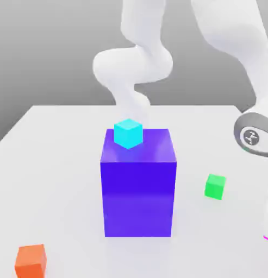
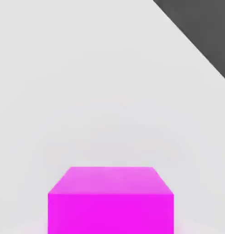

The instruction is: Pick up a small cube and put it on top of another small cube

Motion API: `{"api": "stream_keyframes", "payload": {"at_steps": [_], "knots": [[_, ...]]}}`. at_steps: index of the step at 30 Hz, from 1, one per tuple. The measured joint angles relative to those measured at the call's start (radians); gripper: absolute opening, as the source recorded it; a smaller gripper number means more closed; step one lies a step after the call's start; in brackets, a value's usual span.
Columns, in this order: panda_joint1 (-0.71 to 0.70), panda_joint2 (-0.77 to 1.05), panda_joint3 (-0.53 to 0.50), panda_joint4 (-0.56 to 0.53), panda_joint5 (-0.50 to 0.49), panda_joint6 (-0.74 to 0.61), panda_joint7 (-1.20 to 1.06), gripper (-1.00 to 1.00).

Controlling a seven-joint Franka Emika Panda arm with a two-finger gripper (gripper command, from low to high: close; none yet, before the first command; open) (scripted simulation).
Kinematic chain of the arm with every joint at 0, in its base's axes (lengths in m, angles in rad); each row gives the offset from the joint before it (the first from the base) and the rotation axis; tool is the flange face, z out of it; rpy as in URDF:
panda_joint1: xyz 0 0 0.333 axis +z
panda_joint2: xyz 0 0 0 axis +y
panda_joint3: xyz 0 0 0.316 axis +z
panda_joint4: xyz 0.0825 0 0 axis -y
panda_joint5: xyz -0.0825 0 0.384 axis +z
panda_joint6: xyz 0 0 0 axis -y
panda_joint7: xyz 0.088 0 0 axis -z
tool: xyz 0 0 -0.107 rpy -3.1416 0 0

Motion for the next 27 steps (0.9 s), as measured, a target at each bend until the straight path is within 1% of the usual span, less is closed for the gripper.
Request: {"api": "stream_keyframes", "payload": {"at_steps": [4, 8, 14, 17, 19, 21, 25, 26, 27], "knots": [[0.001, -0.141, 0.057, -0.143, 0.081, 0.009, -0.031, -1.00], [0.031, -0.286, 0.100, -0.289, 0.193, 0.019, -0.085, -1.00], [0.139, -0.505, 0.086, -0.505, 0.368, 0.030, -0.169, -1.00], [0.189, -0.592, 0.079, -0.603, 0.428, 0.044, -0.193, -1.00], [0.173, -0.559, 0.093, -0.621, 0.404, 0.095, -0.173, -1.00], [0.142, -0.496, 0.112, -0.624, 0.353, 0.160, -0.137, -1.00], [0.089, -0.349, 0.112, -0.621, 0.197, 0.298, -0.031, -1.00], [0.093, -0.323, 0.100, -0.620, 0.164, 0.322, -0.008, 1.00], [0.088, -0.323, 0.100, -0.620, 0.164, 0.322, -0.008, 1.00]]}}
